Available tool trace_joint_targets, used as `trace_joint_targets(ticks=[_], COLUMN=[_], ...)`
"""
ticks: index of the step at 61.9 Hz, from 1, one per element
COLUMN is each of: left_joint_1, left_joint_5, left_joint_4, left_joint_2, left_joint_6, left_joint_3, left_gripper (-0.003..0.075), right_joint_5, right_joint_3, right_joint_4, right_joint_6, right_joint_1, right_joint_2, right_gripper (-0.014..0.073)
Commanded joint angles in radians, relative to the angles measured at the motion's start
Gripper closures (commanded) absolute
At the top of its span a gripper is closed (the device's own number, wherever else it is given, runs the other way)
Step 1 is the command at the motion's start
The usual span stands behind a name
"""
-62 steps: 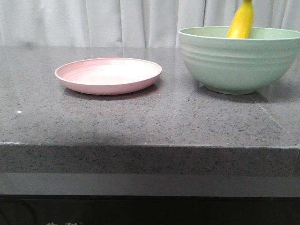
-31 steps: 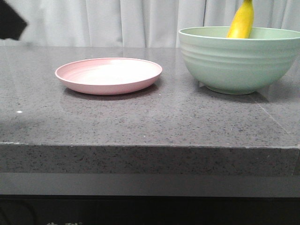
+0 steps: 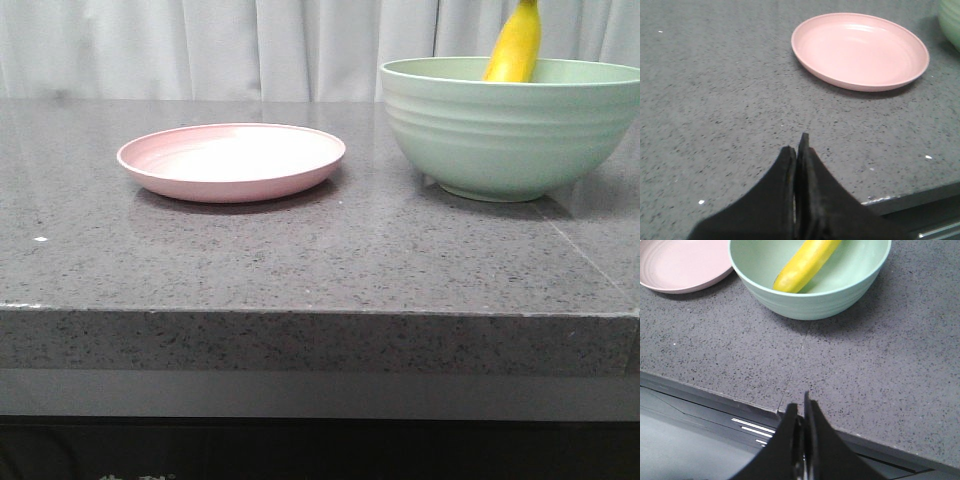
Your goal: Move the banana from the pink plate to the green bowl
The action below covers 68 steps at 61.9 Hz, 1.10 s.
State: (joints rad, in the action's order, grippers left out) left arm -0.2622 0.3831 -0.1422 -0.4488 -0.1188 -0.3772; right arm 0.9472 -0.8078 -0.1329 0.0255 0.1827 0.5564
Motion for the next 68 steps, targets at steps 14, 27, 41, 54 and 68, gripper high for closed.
trace_joint_targets(ticks=[14, 27, 41, 54, 68], left_joint_1=[0.134, 0.149, 0.149, 0.149, 0.149], left_joint_5=[-0.23, -0.317, -0.399, -0.439, -0.476], left_joint_4=[0.048, 0.045, 0.12, 0.113, 0.111], left_joint_2=[0.325, 0.456, 0.481, 0.481, 0.481], left_joint_6=[0.14, 0.14, 0.14, 0.14, 0.14], left_joint_3=[0.246, 0.361, 0.385, 0.385, 0.385], left_gripper=[0.0738, 0.0738, 0.0738, 0.0738, 0.0738], right_joint_5=[-0.065, -0.065, -0.065, -0.065, -0.065], right_joint_3=[-0.023, -0.023, -0.023, -0.023, -0.023], right_joint_4=[-0.008, -0.008, -0.008, -0.008, -0.008], right_joint_6=[0.001, 0.001, 0.001, 0.001, 0.001], right_joint_1=[0.005, 0.005, 0.005, 0.005, 0.005], right_joint_2=[0.003, 0.003, 0.003, 0.003, 0.003], right_gripper=[0.0662, 0.0662, 0.0662, 0.0662, 0.0662])
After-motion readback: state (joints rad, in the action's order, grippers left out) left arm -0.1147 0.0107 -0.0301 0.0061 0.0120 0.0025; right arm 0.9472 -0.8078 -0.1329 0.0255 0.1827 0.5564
